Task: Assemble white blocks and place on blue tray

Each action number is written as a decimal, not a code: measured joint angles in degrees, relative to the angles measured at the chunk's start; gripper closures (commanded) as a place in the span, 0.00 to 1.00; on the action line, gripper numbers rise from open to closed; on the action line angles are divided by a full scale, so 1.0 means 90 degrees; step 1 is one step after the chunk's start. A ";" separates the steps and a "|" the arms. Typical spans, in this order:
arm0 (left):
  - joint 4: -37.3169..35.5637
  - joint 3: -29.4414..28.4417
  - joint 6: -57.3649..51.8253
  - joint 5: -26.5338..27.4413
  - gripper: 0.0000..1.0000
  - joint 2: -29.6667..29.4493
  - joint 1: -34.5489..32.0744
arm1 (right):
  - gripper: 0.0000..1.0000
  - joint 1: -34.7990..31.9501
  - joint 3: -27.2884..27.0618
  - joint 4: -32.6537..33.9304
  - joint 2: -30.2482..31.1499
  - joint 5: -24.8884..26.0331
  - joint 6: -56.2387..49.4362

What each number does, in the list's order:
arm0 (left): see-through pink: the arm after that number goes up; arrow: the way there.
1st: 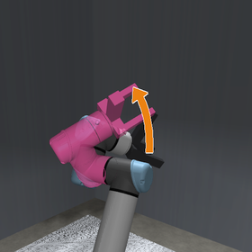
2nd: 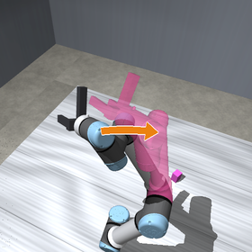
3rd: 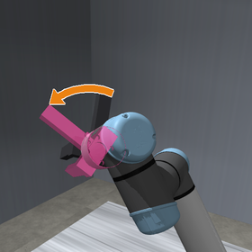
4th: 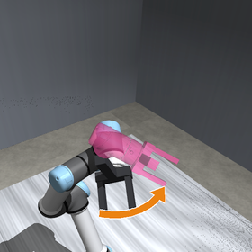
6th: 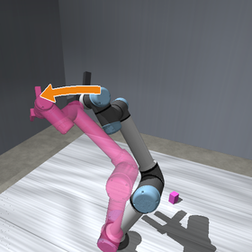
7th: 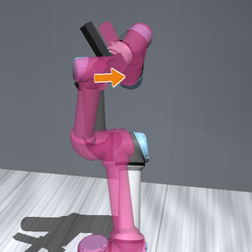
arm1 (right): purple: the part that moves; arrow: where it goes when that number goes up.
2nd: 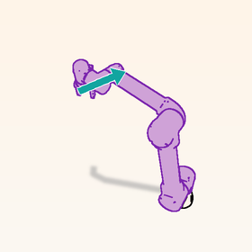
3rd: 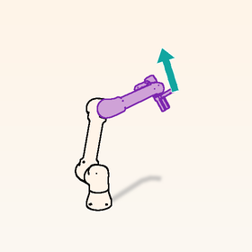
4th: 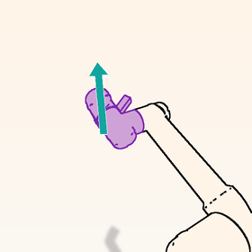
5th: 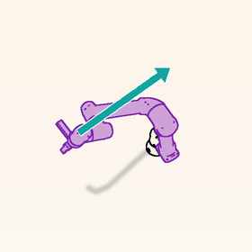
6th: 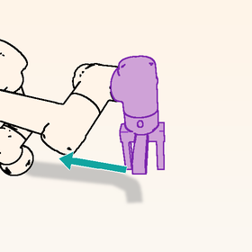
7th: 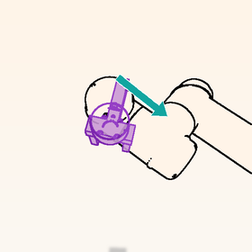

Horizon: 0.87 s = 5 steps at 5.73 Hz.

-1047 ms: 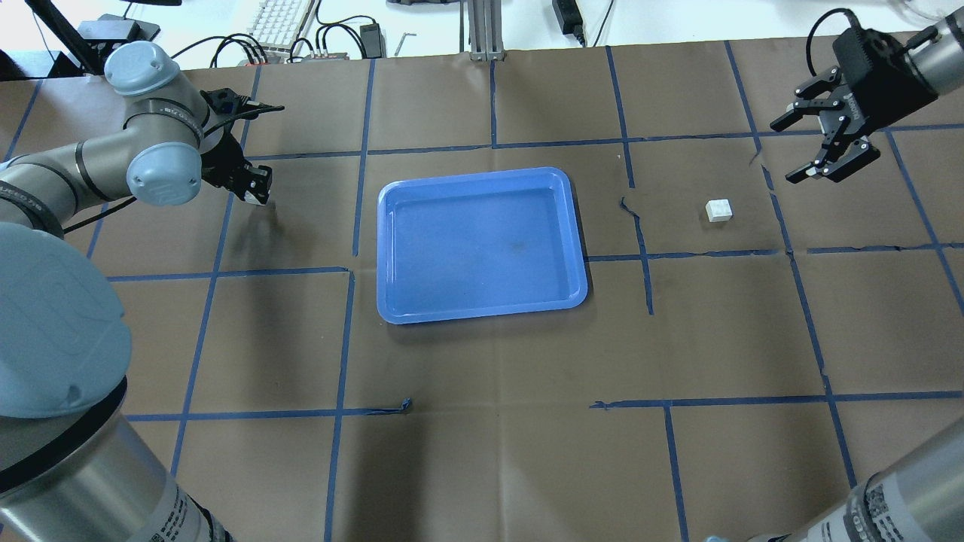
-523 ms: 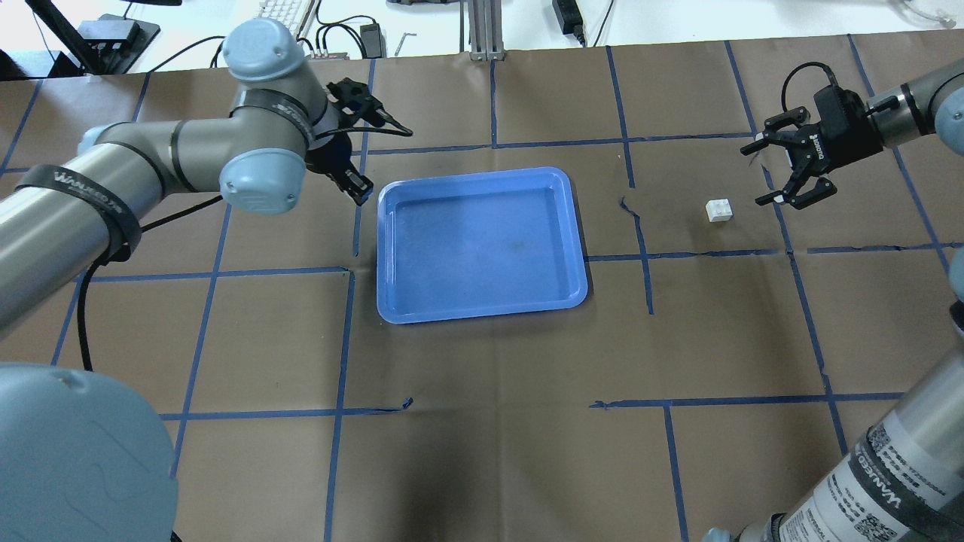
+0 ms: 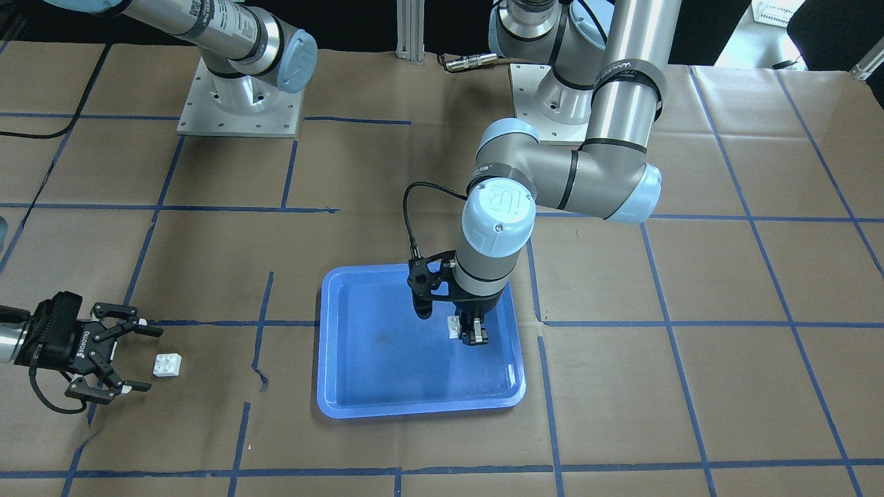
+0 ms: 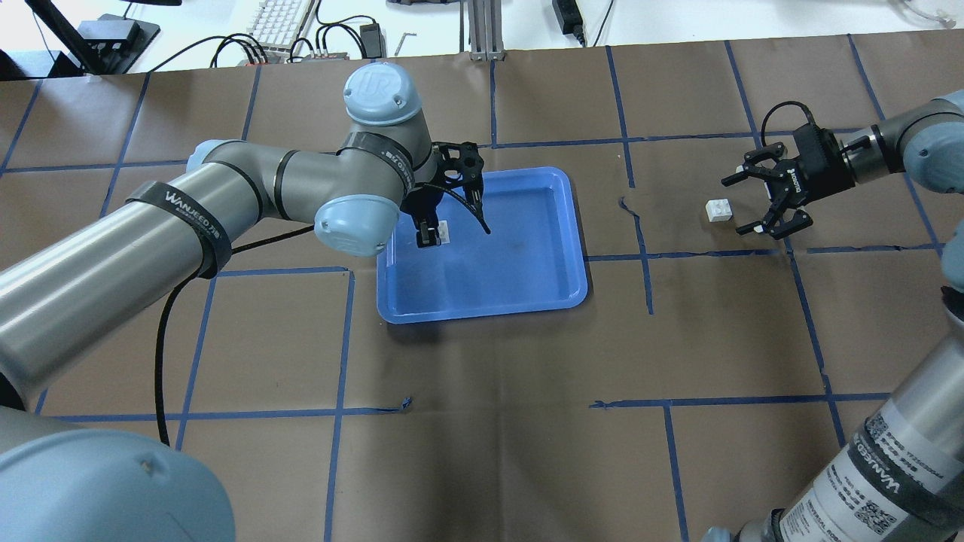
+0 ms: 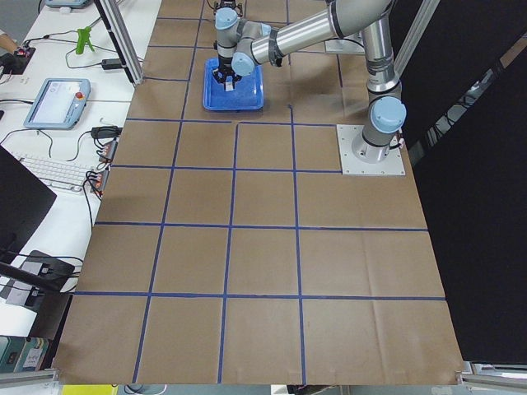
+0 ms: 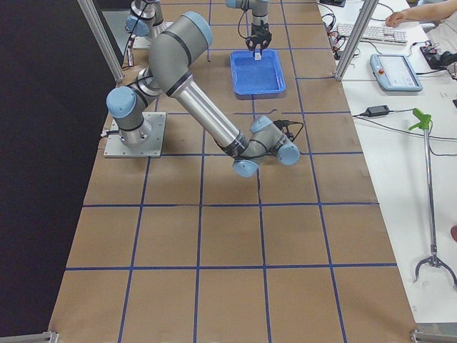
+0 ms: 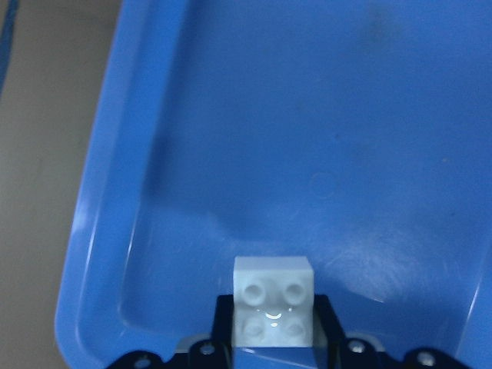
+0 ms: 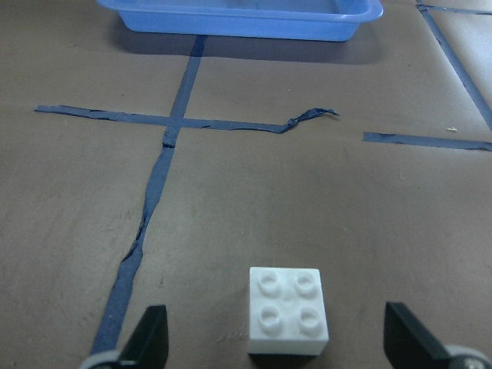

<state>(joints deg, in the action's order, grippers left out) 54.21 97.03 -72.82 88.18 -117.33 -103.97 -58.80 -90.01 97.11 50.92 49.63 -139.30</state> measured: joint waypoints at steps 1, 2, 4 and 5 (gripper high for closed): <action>-0.0106 0.0012 -0.0219 -0.0118 0.93 -0.0145 -0.0079 | 0.12 0.0000 -0.0043 0.0091 0.0000 0.0032 0.0016; -0.0303 0.0006 -0.0146 -0.0198 0.85 -0.0350 -0.0161 | 0.26 0.0000 -0.0049 0.0140 0.0001 0.0043 0.0027; -0.0492 0.0003 0.0124 -0.0219 0.01 -0.0526 -0.0270 | 0.49 -0.0001 -0.0041 0.0156 0.0009 0.0040 0.0027; -0.0510 -0.0001 0.0149 -0.0221 0.01 -0.0503 -0.0280 | 0.63 -0.0007 -0.0039 0.0157 0.0010 0.0035 0.0021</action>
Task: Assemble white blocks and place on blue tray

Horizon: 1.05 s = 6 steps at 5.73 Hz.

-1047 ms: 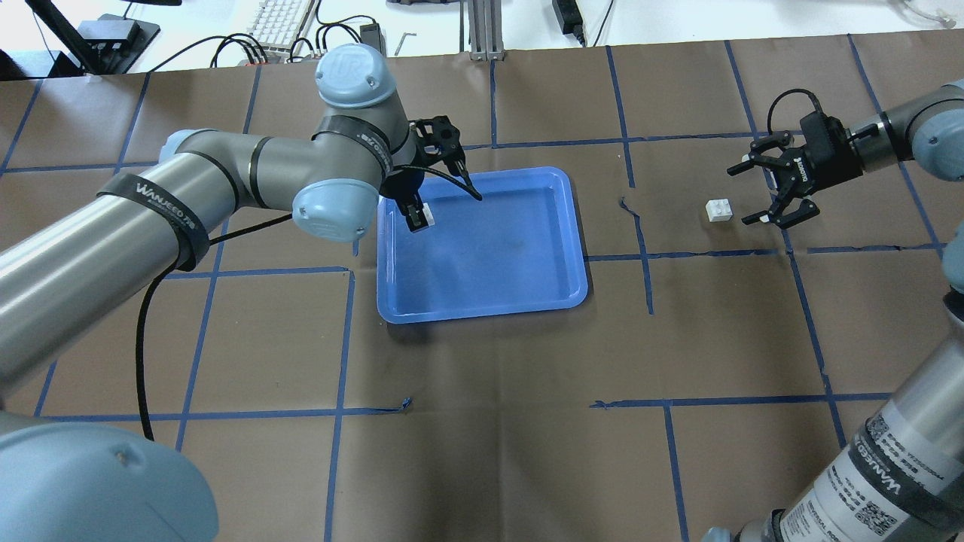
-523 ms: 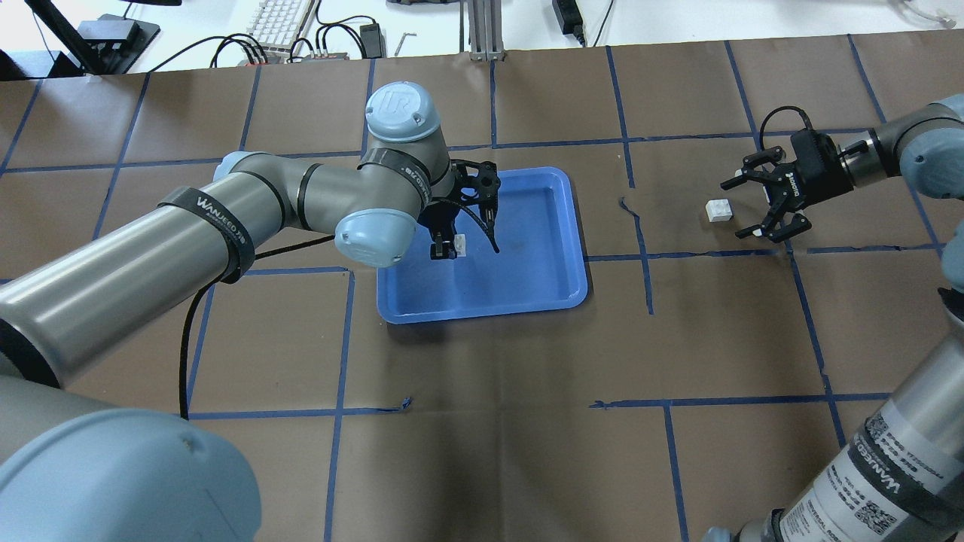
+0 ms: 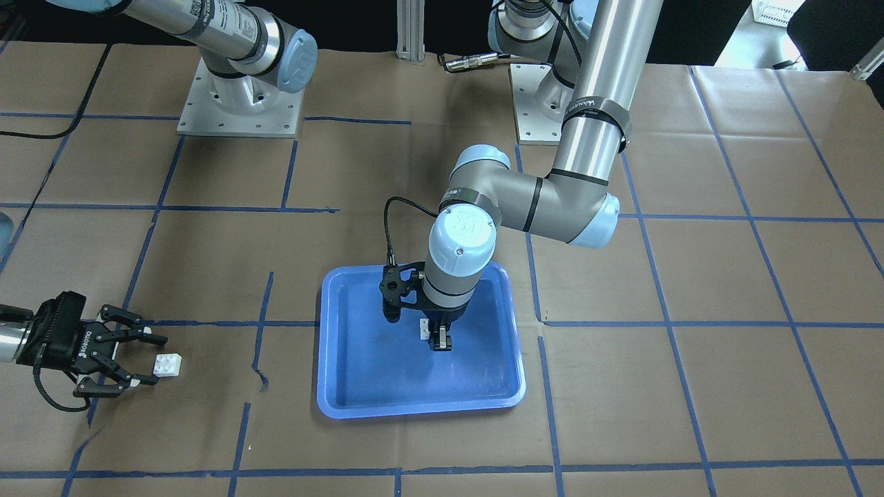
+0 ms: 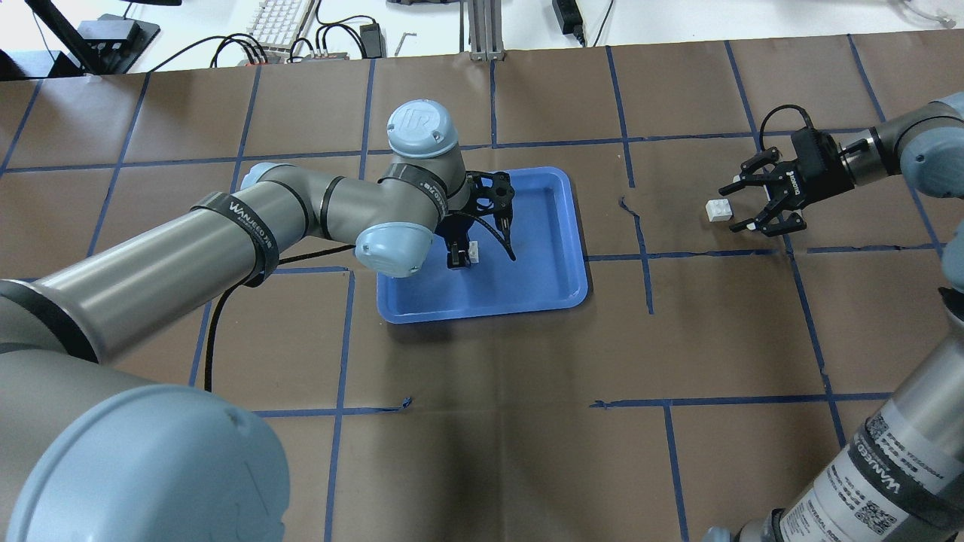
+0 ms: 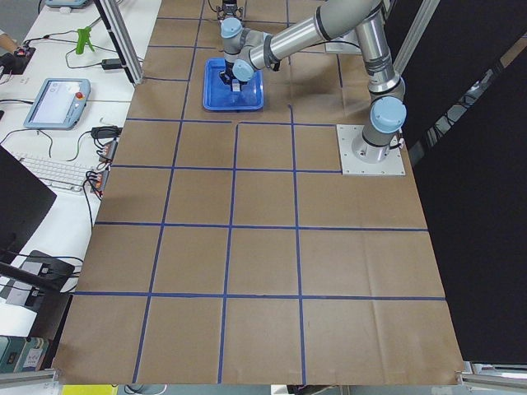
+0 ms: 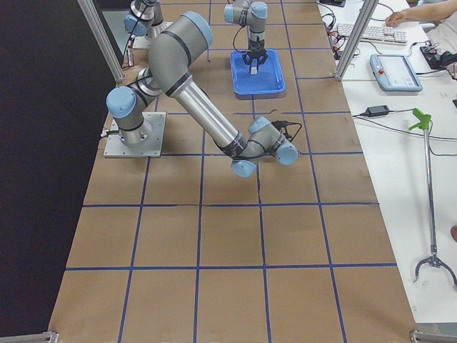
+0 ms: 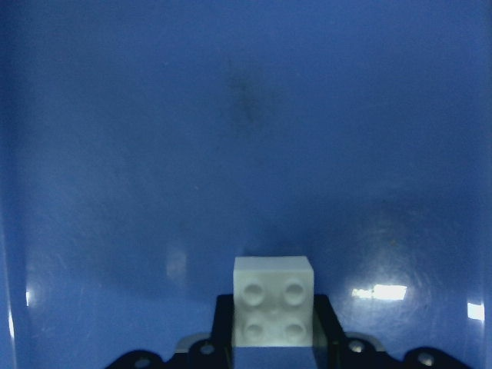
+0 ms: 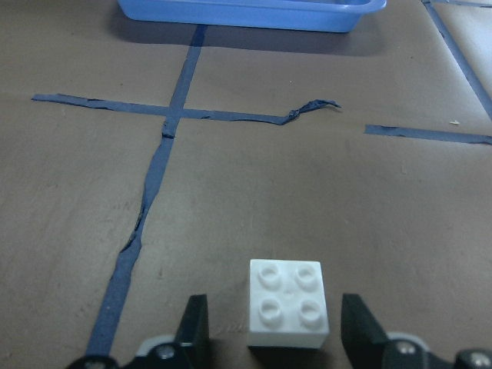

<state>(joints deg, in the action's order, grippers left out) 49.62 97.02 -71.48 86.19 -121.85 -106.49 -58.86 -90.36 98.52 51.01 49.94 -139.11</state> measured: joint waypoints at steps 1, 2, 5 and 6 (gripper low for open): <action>0.0052 -0.0037 0.0000 -0.0002 0.01 0.0110 0.0000 | 0.70 -0.0005 0.0008 -0.0002 0.0005 -0.0002 -0.0002; 0.0370 -0.0102 -0.0005 0.0001 0.01 0.0388 0.0019 | 0.70 -0.0017 0.0016 0.0047 0.0011 -0.0002 0.0006; 0.2885 -0.0251 0.0002 -0.0015 0.01 0.2106 0.0462 | 0.70 -0.0156 0.0017 0.0106 0.0583 -0.0001 0.0589; 0.3646 -0.0296 0.0288 -0.0020 0.01 0.2689 0.0537 | 0.70 -0.0352 -0.0079 -0.0011 0.1035 0.0006 0.0870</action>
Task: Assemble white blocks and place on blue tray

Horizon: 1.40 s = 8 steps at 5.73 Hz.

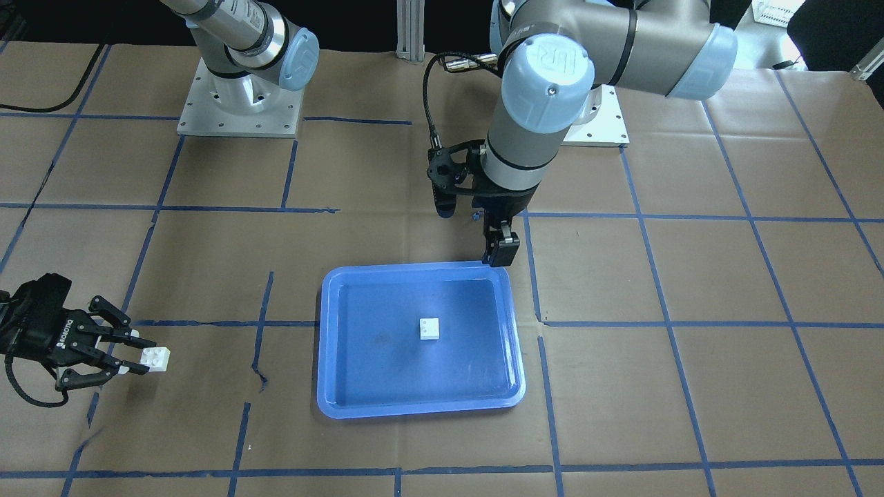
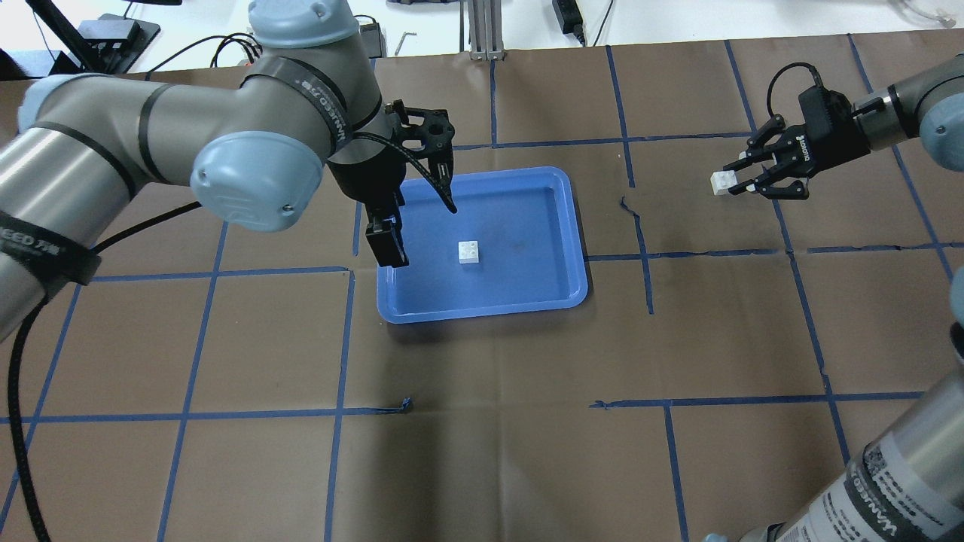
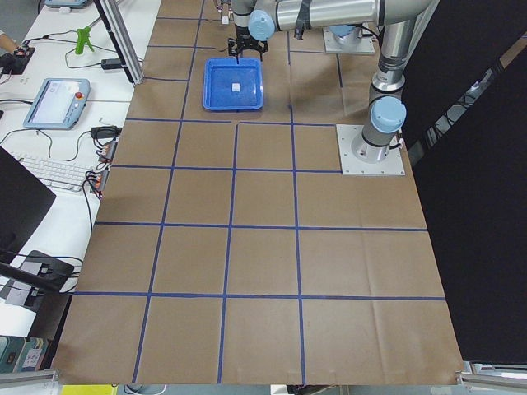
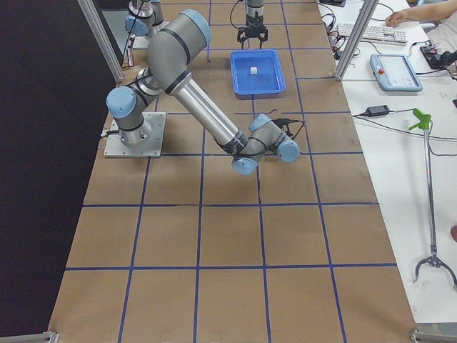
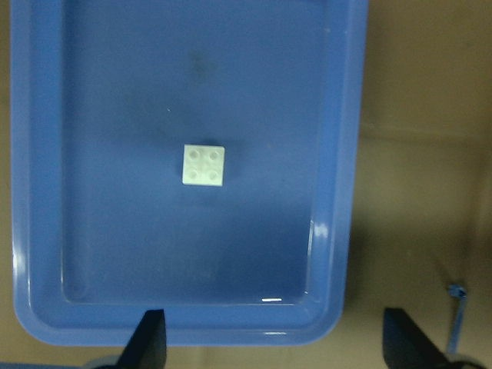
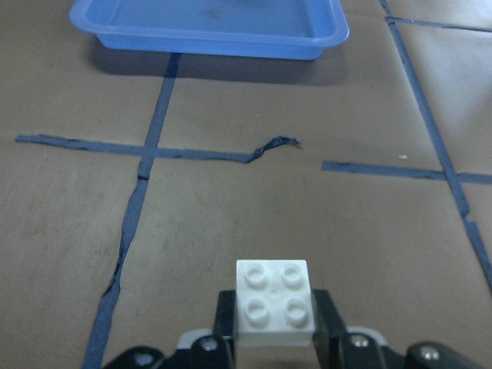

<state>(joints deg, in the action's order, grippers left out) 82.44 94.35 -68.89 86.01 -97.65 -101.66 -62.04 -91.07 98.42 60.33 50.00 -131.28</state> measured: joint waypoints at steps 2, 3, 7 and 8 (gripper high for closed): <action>0.0397 -0.0169 0.1960 0.0011 0.01 0.0537 0.0036 | 0.70 -0.0485 -0.0568 -0.0064 0.0717 -0.0091 0.0381; 0.0451 -0.0361 0.3288 0.0164 0.01 0.0593 0.0099 | 0.70 -0.0788 -0.0852 0.0141 0.0904 -0.0272 0.0763; 0.0489 -0.0635 0.8257 0.0677 0.01 0.0854 0.0232 | 0.70 -0.2515 -0.1805 0.3184 0.0823 -0.0900 0.3621; 0.0512 -0.0676 0.8680 0.0681 0.01 0.0871 0.0241 | 0.70 -0.2823 -0.1967 0.4065 0.0553 -0.0938 0.4206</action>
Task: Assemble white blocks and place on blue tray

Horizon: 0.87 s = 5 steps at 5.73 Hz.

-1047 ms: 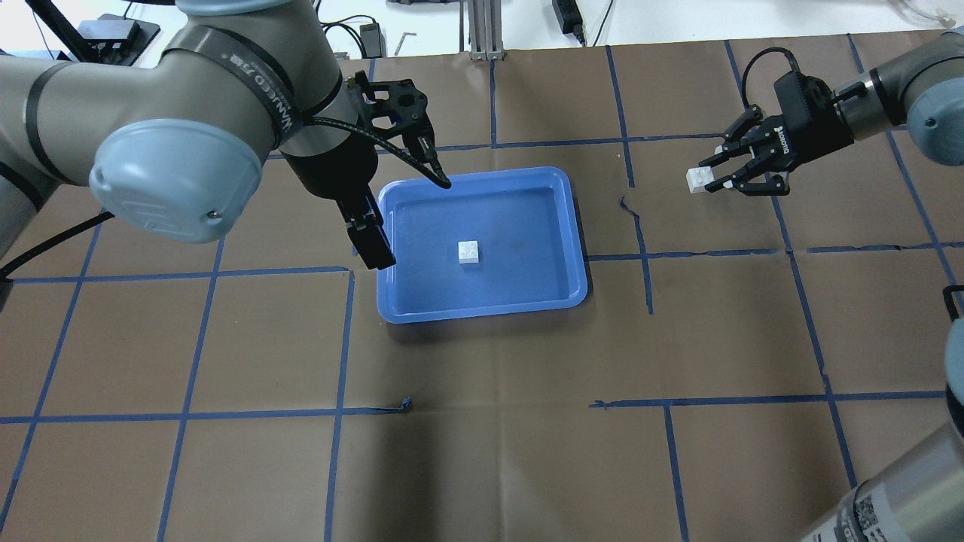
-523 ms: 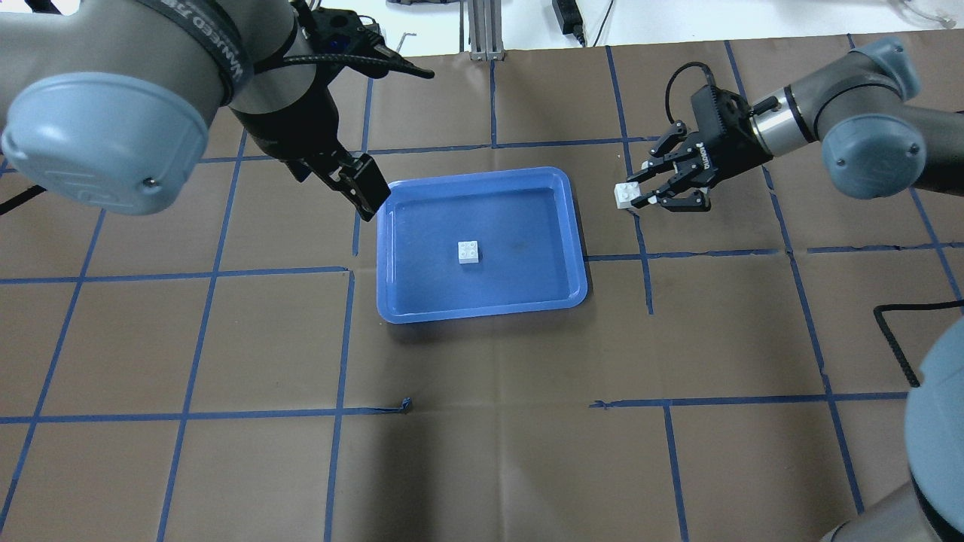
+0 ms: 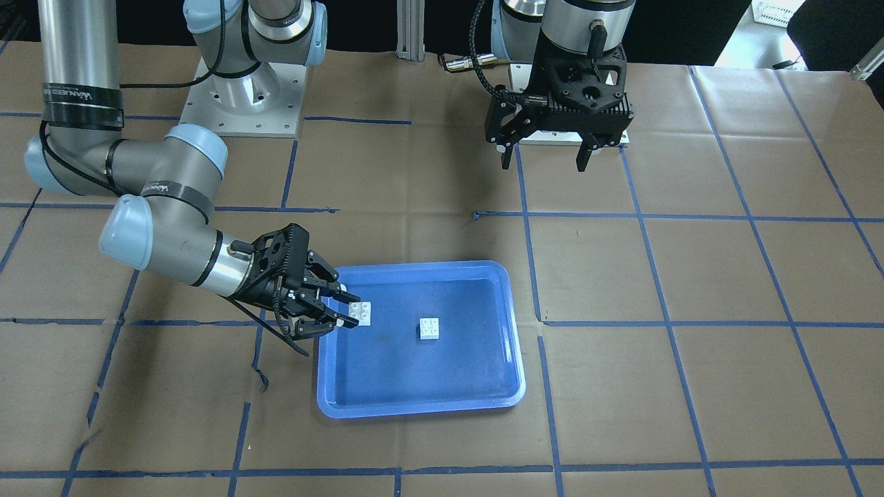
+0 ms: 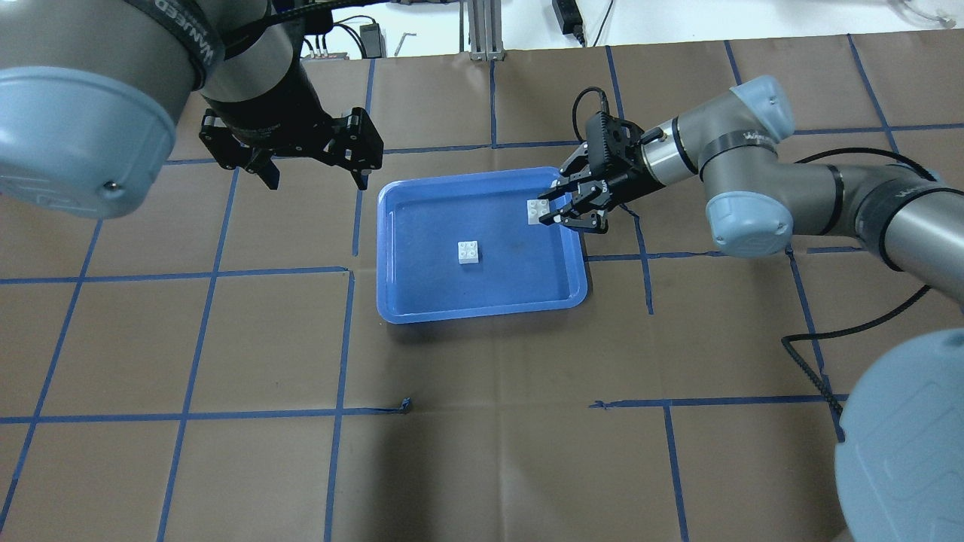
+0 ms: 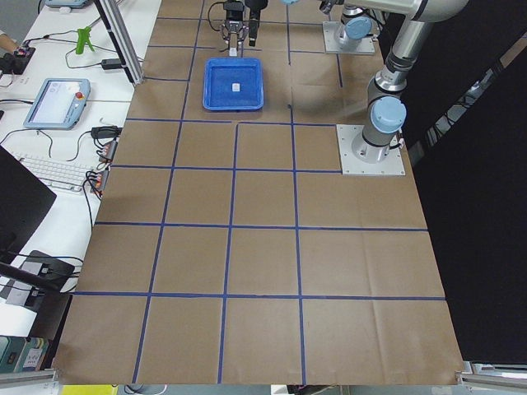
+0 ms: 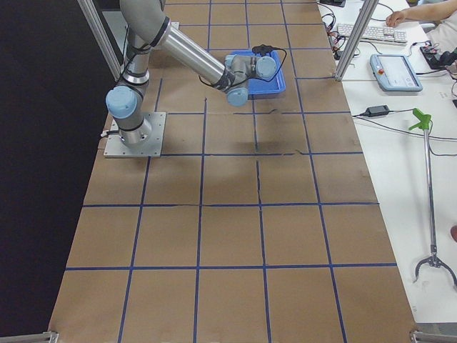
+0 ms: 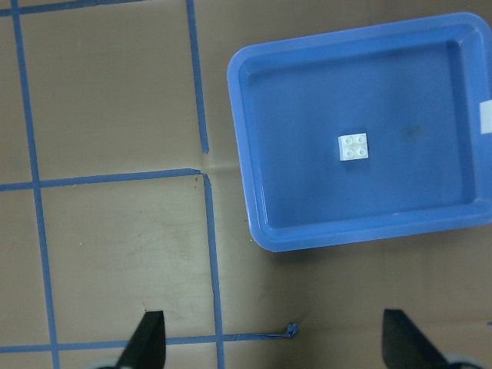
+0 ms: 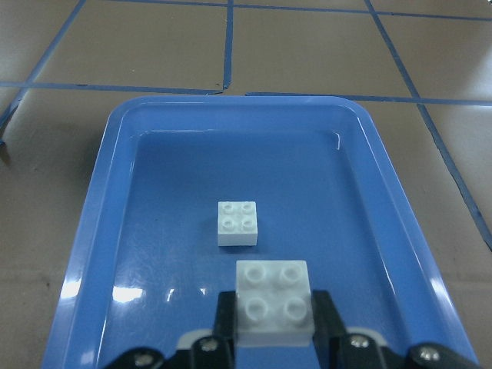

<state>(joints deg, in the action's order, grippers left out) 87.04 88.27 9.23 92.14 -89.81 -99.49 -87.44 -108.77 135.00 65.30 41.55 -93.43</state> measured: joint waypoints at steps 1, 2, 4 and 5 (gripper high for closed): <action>0.0102 -0.0091 0.0115 -0.0009 0.01 -0.0015 0.0009 | 0.70 -0.0178 -0.0067 0.0782 -0.0423 -0.0006 0.0344; 0.0223 -0.0169 0.0137 -0.0018 0.01 -0.0017 0.0043 | 0.70 -0.0272 -0.0088 0.1311 -0.0771 -0.0007 0.0541; 0.0281 -0.0188 0.0117 -0.0117 0.01 0.0000 0.0169 | 0.70 -0.0486 -0.0092 0.1689 -0.1035 0.0034 0.0720; 0.0252 -0.0152 0.0089 -0.0124 0.01 -0.0001 0.0203 | 0.70 -0.0527 -0.0092 0.1725 -0.1062 0.0049 0.0759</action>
<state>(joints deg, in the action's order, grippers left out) 89.31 86.90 10.02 91.03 -89.82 -97.66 -92.18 -109.60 150.53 55.74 41.99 -86.60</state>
